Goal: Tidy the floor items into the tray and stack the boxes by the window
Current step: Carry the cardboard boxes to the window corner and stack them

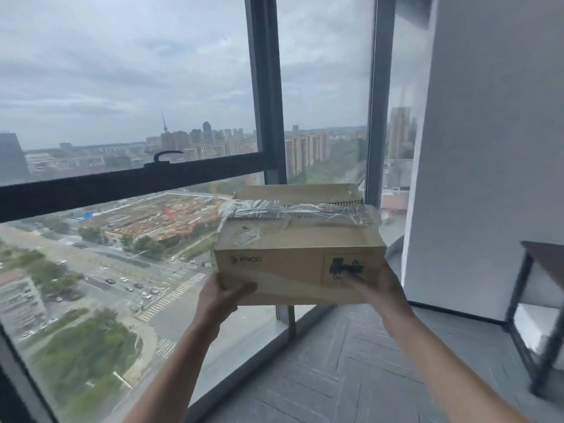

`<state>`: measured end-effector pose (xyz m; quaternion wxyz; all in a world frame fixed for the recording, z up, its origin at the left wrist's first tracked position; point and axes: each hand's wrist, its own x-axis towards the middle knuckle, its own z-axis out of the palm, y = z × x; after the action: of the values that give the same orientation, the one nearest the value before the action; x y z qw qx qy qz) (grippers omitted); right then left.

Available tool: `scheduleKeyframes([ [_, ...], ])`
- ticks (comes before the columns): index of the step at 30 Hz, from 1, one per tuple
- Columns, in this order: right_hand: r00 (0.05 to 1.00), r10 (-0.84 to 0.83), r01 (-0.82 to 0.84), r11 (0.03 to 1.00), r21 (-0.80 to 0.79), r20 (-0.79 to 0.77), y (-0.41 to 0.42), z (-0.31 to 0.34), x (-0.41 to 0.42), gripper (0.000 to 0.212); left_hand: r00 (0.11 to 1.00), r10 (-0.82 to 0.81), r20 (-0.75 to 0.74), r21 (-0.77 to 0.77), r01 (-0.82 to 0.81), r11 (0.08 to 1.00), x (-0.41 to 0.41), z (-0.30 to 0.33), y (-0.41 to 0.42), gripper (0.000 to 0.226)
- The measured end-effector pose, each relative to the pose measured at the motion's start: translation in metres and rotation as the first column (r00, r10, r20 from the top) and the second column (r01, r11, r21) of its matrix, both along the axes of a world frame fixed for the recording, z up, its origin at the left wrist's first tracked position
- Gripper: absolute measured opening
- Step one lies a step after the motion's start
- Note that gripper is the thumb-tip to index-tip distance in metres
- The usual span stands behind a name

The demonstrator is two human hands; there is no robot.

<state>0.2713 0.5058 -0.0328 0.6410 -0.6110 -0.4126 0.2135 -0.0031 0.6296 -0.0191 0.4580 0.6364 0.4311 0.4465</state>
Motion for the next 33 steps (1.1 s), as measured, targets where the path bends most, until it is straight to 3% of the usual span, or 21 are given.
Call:
scheduleKeyframes([
  [5, 0.986, -0.155, 0.157, 0.987, -0.030, 0.056, 0.076, 0.008, 0.086, 0.042, 0.988, -0.144, 0.057, -0.019, 0.145, 0.989, 0.102, 0.000, 0.109, 0.045],
  [12, 0.951, -0.294, 0.300, 0.952, -0.061, 0.095, 0.170, 0.028, 0.214, 0.054, 0.961, -0.271, 0.048, 0.007, 0.271, 0.962, 0.254, 0.013, 0.239, 0.042],
  [18, 0.918, -0.393, 0.396, 0.916, -0.066, 0.055, 0.246, 0.006, 0.339, 0.080, 0.933, -0.359, -0.002, 0.012, 0.359, 0.933, 0.396, 0.005, 0.334, 0.045],
  [25, 0.898, -0.439, 0.438, 0.895, -0.082, 0.005, 0.348, -0.029, 0.525, 0.060, 0.924, -0.379, -0.049, -0.036, 0.378, 0.925, 0.592, -0.014, 0.443, 0.039],
  [33, 0.914, -0.405, 0.388, 0.896, -0.215, -0.037, 0.469, -0.054, 0.697, 0.076, 0.919, -0.380, -0.102, -0.155, 0.362, 0.919, 0.759, -0.048, 0.564, 0.043],
])
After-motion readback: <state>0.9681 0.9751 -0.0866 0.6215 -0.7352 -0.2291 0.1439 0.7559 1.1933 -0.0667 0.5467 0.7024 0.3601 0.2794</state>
